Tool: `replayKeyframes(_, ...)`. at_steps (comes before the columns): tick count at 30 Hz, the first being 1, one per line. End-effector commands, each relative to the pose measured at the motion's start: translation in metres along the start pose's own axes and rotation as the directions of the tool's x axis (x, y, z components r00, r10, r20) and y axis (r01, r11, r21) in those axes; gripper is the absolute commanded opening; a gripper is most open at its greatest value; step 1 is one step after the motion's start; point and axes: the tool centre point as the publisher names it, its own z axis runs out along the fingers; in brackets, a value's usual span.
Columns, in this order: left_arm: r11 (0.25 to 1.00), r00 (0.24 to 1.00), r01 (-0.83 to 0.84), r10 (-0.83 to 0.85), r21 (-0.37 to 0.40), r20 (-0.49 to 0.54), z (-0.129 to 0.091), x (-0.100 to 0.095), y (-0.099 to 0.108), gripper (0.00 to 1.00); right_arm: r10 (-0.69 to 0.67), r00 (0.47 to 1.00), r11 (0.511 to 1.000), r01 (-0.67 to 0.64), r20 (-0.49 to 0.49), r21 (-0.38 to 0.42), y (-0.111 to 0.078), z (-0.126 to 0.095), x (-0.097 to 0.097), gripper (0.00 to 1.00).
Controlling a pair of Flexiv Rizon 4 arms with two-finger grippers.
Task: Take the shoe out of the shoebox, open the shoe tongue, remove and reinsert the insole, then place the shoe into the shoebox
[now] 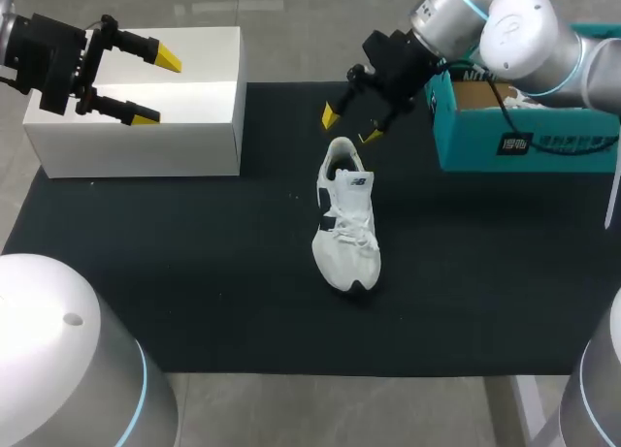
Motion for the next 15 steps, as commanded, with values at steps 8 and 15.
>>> replayKeyframes(8,1.0,1.0,-0.001,0.001,0.002,-0.004,0.0,0.0,0.001,1.0,0.139,0.951,0.985,-0.163,0.275,0.063,0.008,0.006,0.008,1.0)
replayKeyframes(15,1.0,1.0,-0.001,0.001,0.002,-0.004,0.0,0.0,0.001,1.0,0.274,0.847,0.95,-0.312,0.456,0.008,0.003,0.008,-0.009,0.0)
